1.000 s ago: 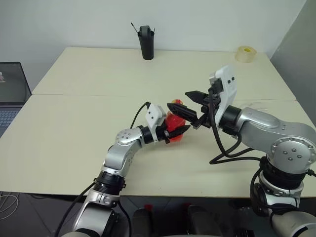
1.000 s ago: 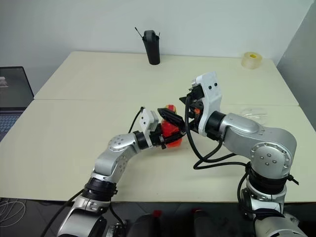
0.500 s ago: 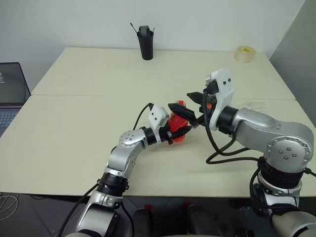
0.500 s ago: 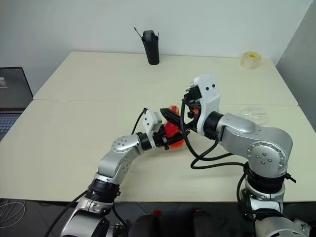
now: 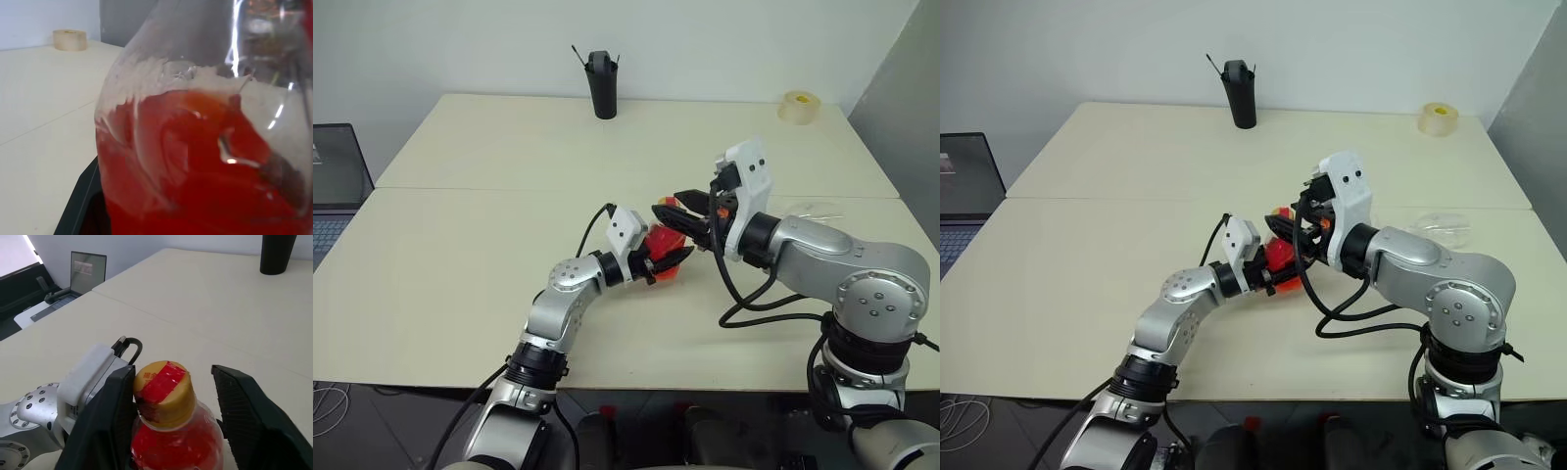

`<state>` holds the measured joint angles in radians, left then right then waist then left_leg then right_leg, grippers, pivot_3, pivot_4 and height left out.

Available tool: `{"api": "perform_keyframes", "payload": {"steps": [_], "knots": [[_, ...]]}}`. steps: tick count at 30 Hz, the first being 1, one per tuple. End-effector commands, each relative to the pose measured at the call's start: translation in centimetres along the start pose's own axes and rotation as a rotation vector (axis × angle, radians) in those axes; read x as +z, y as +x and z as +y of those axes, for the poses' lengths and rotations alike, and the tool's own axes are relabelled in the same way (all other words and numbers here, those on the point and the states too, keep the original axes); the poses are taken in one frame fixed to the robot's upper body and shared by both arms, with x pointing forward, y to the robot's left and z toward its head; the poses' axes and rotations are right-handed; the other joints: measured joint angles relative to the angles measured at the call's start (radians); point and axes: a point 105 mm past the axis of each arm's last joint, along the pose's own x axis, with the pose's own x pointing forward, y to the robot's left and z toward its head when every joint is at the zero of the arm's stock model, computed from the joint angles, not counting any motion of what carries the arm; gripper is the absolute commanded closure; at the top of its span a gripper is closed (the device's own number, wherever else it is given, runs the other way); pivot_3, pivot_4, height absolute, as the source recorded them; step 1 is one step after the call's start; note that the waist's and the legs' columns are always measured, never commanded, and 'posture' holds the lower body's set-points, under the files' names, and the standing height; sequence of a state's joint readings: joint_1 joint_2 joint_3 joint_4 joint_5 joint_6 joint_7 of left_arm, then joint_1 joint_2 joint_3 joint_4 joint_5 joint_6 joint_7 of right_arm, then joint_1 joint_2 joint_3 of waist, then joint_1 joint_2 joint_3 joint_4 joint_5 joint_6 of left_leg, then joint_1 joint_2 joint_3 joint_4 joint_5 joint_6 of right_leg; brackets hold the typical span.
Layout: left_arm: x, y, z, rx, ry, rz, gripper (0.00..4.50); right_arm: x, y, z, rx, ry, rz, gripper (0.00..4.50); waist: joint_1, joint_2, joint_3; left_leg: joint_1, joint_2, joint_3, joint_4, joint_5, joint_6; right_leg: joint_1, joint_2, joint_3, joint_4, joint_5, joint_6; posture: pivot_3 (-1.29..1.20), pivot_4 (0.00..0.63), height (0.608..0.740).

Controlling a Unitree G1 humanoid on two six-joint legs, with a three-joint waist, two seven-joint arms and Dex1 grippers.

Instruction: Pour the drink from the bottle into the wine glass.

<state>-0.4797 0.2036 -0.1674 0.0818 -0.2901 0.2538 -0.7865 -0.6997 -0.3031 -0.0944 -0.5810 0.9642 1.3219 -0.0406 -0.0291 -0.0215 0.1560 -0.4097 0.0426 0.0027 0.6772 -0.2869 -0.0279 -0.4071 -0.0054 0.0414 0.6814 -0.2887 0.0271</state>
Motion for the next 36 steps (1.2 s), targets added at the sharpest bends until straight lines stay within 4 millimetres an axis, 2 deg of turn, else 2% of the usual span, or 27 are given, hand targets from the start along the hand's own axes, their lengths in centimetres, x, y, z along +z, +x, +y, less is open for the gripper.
{"api": "perform_keyframes", "payload": {"steps": [1,4,7,10,13,16,18,22,28,33,36], "knots": [[2.2,0.0,-0.3,-0.003,0.053,-0.074,2.26,0.9,-0.1,0.1,0.001,-0.019,-0.036,1.67,0.0,0.0,0.0,0.0,0.0,0.0,0.0,0.0,0.0,0.0,0.0,0.0,0.0,0.0,0.0,0.0,0.15,0.74],[2.2,0.0,-0.2,-0.001,0.053,-0.074,2.26,0.9,-0.1,0.1,0.002,-0.02,-0.033,2.28,0.0,0.0,0.0,0.0,0.0,0.0,0.0,0.0,0.0,0.0,0.0,0.0,0.0,0.0,0.0,0.0,0.15,0.74],[2.3,-0.1,-0.3,-0.002,0.052,-0.076,2.27,0.7,0.0,0.1,0.005,-0.023,-0.027,3.25,0.0,0.0,0.0,0.0,0.0,0.0,0.0,0.0,0.0,0.0,0.0,0.0,0.0,0.0,0.0,0.0,0.15,0.74],[2.4,-0.2,-0.4,-0.013,0.054,-0.078,2.36,0.9,0.0,0.1,0.016,-0.034,-0.029,3.28,0.0,0.0,0.0,0.0,0.0,0.0,0.0,0.0,0.0,0.0,0.0,0.0,0.0,0.0,0.0,0.0,0.15,0.74],[2.5,-0.4,-0.5,-0.036,0.059,-0.074,2.46,2.1,-0.5,0.6,0.148,-0.104,-0.05,3.28,0.0,0.001,0.001,0.0,0.0,0.0,0.0,0.0,0.0,0.0,0.0,0.0,0.0,0.0,0.0,0.0,0.15,0.74],[2.7,-0.5,-1.2,-0.086,0.056,-0.073,2.51,3.0,-3.3,3.0,0.548,-0.138,-0.084,3.28,0.001,0.001,0.001,0.0,-0.001,0.0,0.0,0.0,0.0,0.0,0.0,-0.001,-0.001,0.0,0.0,0.0,0.15,0.74],[2.5,-0.4,-1.8,-0.124,0.05,-0.063,2.55,3.0,-4.6,2.9,0.712,-0.204,-0.081,3.28,0.006,0.002,0.002,-0.001,-0.003,0.0,0.0,0.0,0.0,0.0,0.0,-0.001,-0.002,0.0,0.0,0.0,0.15,0.74],[2.6,0.0,-3.1,-0.196,0.06,-0.056,2.56,3.0,-2.8,-0.1,0.729,-0.313,-0.025,3.28,-0.005,0.003,0.003,0.002,-0.01,0.0,0.0,0.0,0.001,0.001,-0.001,0.0,-0.001,0.0,0.0,0.0,0.15,0.74],[2.8,0.2,-3.3,-0.193,0.055,-0.064,2.58,4.4,-2.3,-1.0,0.68,-0.311,-0.048,3.28,0.0,0.004,0.004,0.002,-0.008,-0.003,-0.001,-0.001,0.002,0.001,0.0,0.001,0.0,0.0,0.0,0.0,0.15,0.74],[2.5,0.2,-2.8,-0.158,0.041,-0.067,2.58,5.1,-4.2,0.4,0.661,-0.276,-0.096,1.56,0.008,0.004,0.004,-0.001,-0.004,-0.003,0.001,0.0,0.001,0.0,-0.005,0.0,0.0,0.0,0.0,0.0,0.15,0.74],[2.3,0.4,-2.6,-0.148,0.037,-0.07,2.58,5.8,-4.9,0.4,0.565,-0.288,-0.141,0.48,0.012,0.004,0.004,-0.001,-0.004,-0.003,0.001,0.0,0.001,0.0,-0.005,-0.001,-0.001,0.0,0.0,0.0,0.15,0.74]]}}
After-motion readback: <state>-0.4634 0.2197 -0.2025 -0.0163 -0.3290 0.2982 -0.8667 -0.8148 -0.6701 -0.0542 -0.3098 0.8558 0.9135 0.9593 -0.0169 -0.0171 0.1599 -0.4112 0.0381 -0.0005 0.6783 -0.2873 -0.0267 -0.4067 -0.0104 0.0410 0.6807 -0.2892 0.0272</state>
